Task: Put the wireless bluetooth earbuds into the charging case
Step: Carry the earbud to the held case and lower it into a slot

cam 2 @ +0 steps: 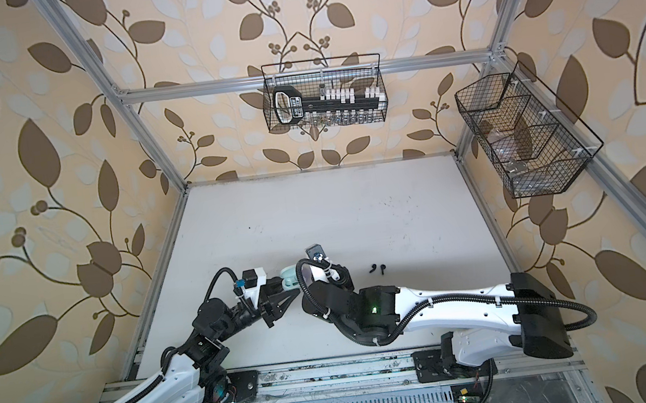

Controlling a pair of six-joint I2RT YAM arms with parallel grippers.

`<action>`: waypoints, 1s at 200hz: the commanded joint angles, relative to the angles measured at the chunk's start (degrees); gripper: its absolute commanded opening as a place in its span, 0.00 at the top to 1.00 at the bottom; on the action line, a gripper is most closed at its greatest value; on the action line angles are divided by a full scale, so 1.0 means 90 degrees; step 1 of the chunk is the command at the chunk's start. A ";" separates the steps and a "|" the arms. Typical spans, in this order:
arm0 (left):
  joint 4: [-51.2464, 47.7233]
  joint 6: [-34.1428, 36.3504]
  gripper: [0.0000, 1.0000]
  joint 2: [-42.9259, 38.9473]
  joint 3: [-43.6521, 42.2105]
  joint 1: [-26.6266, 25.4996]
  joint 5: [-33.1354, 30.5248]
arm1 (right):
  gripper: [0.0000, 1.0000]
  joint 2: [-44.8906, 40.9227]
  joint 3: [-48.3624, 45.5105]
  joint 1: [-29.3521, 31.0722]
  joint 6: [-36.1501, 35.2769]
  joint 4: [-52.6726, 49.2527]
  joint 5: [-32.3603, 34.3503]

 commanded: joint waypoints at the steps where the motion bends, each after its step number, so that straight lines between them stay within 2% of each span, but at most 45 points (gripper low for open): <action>1: 0.0408 0.0415 1.00 0.0015 0.0264 -0.0076 0.0209 | 0.90 -0.0003 0.0469 0.0202 -0.0159 -0.0305 0.0398; 49: 0.0411 0.0487 1.00 -0.0076 0.0247 -0.0116 0.0308 | 0.90 0.0374 0.0873 0.0430 -0.0419 -0.0405 0.0596; 127: 0.0070 0.0430 1.00 -0.0279 0.0346 -0.0137 0.0187 | 0.91 0.0692 0.0791 0.0453 -0.0619 -0.0160 0.0359; 200: -0.0004 0.0370 1.00 -0.0400 0.0370 -0.0148 0.0235 | 0.93 0.1003 0.0847 0.0448 -0.0827 -0.0097 0.0446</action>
